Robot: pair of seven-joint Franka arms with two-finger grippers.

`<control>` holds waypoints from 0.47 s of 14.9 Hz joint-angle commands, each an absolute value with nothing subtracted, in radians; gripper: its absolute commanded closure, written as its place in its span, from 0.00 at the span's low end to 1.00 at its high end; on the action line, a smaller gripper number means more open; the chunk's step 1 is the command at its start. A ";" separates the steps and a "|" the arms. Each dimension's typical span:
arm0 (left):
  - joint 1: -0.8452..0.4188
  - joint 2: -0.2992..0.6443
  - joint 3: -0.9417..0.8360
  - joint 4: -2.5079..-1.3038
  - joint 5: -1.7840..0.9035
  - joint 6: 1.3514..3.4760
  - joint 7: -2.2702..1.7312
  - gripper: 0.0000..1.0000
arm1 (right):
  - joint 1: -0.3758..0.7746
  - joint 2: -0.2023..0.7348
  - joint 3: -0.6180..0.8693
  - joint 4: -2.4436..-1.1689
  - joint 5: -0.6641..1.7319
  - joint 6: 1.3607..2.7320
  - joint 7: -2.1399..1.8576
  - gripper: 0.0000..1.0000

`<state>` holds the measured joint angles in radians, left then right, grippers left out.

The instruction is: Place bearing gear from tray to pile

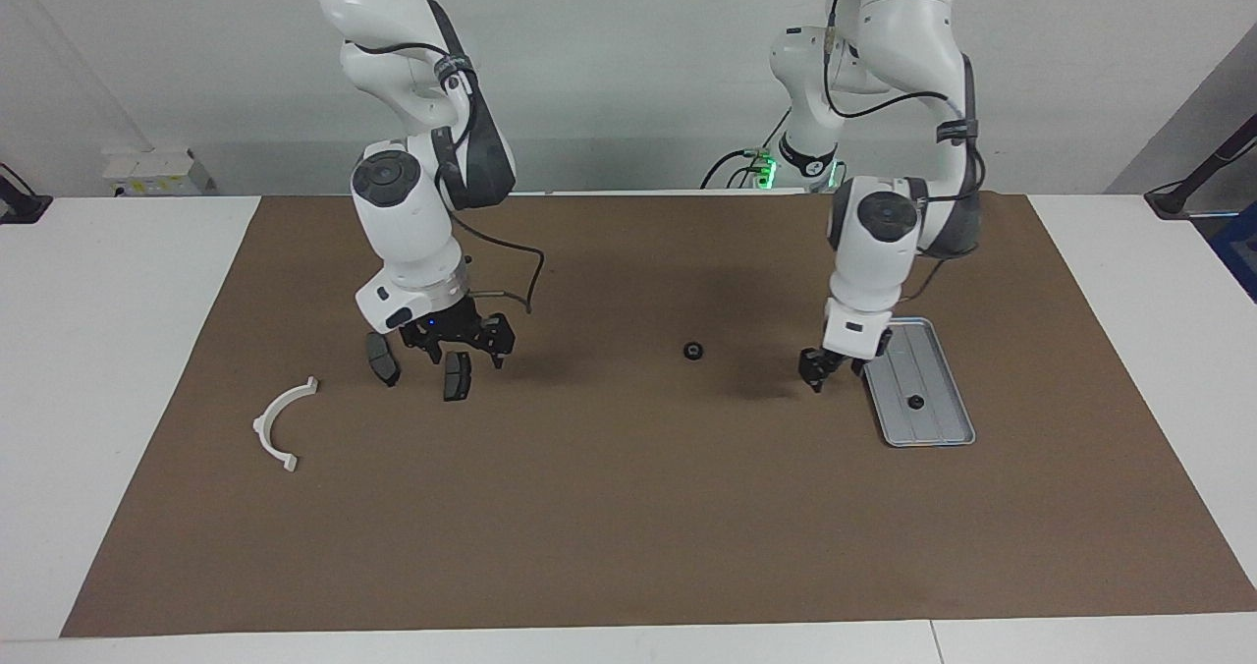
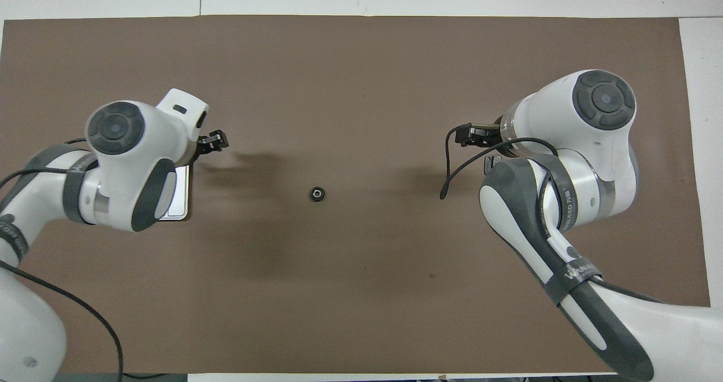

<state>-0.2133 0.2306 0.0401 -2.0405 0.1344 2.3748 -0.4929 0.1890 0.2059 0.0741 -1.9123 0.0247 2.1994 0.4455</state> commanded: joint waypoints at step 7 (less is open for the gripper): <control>-0.029 0.247 0.025 -2.056 0.040 2.384 -0.107 0.27 | 0.466 0.285 0.074 -1.820 -0.046 2.200 0.923 0.00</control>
<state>-0.0379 0.2300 0.0373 -2.0503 0.0536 2.3638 -0.1332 0.4337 0.2385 0.0770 -1.8803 -0.0135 2.2052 0.8476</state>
